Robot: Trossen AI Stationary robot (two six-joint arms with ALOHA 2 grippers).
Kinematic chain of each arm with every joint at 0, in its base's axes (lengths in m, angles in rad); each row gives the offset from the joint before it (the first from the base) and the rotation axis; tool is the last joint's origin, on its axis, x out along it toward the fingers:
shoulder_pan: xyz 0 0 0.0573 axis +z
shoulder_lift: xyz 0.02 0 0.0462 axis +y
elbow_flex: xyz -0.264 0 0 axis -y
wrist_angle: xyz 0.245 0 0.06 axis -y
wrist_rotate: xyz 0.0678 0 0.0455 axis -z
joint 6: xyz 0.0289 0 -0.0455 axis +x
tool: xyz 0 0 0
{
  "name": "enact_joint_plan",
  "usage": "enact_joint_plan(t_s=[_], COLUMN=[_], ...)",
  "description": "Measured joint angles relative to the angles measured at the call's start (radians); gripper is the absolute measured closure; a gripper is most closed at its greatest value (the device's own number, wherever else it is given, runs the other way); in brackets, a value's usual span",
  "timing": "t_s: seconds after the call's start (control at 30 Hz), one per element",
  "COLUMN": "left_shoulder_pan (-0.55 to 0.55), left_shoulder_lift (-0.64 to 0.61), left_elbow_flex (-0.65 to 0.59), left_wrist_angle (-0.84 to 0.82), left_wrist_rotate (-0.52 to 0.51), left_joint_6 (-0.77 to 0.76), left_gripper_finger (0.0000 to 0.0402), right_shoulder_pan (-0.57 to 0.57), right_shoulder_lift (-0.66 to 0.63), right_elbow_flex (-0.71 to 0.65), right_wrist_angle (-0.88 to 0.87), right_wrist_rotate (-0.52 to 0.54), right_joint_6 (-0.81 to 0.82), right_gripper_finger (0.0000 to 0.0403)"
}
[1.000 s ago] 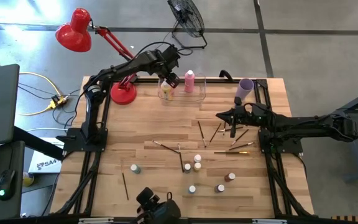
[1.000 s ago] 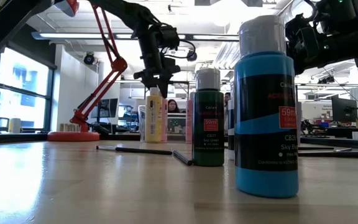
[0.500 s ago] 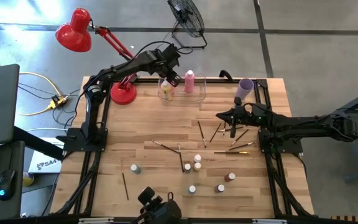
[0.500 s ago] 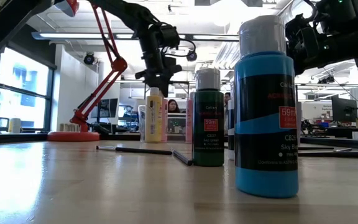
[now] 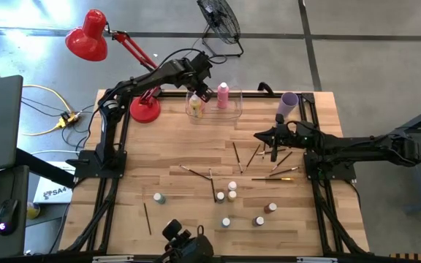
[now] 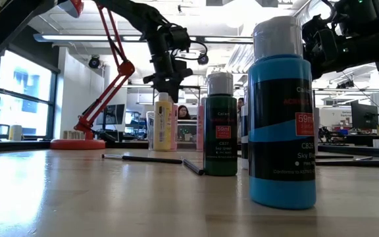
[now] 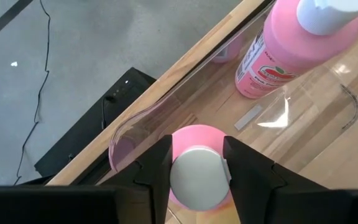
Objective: Pick & Place Paint Supplies
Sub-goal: Adjust the large paint bottles in the transparent bin
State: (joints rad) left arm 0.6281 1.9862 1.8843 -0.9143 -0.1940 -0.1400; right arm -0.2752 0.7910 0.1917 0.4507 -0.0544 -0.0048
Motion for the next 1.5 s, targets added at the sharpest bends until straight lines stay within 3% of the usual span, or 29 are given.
enact_joint_plan(t_s=[0.9,1.5], left_shoulder_pan=[-0.014,-0.034], left_shoulder_lift=[0.000,0.054], left_elbow_flex=[-0.002,0.002], left_wrist_angle=[0.172,0.234], left_wrist_rotate=[0.102,0.021], left_joint_6=[0.004,0.021], left_gripper_finger=[0.0274,0.0274], right_shoulder_pan=[0.000,0.000], right_shoulder_lift=[0.000,0.000], right_elbow_flex=[0.000,0.000], right_wrist_angle=[0.000,0.000], right_wrist_rotate=[0.000,0.004], right_joint_6=[0.000,0.000], right_gripper_finger=[0.0401,0.0401])
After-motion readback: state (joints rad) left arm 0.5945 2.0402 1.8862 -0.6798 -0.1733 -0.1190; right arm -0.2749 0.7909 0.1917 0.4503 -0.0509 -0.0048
